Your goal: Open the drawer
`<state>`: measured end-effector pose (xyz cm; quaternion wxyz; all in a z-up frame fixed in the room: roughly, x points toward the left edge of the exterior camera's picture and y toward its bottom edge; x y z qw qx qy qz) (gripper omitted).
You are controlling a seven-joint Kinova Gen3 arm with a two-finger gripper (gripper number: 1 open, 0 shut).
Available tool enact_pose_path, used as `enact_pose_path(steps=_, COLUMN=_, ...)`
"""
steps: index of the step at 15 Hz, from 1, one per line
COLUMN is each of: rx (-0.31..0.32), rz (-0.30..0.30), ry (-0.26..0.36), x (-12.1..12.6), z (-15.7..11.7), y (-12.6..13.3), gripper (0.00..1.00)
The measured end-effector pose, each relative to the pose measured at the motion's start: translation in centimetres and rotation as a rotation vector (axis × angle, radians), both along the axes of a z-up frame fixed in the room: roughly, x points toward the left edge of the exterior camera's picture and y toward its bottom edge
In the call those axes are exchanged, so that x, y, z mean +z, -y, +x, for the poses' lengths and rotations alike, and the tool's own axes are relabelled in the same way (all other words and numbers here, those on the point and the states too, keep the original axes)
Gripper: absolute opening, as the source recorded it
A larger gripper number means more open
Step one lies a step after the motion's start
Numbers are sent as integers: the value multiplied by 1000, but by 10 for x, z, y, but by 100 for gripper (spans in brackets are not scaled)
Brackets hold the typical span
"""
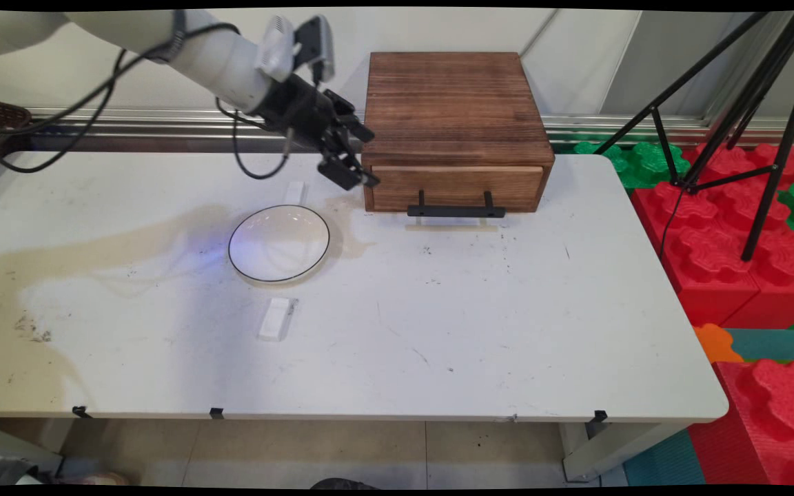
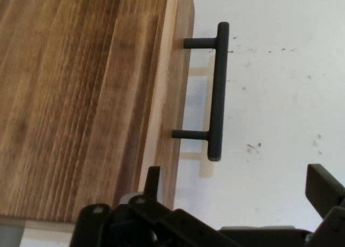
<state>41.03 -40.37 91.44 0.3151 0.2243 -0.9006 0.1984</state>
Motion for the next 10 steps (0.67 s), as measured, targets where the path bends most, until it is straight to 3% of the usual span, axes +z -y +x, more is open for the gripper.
enact_pose_path(steps=10, rx=-63, rz=66, ry=-71, x=25, z=57, y=-32, gripper=100)
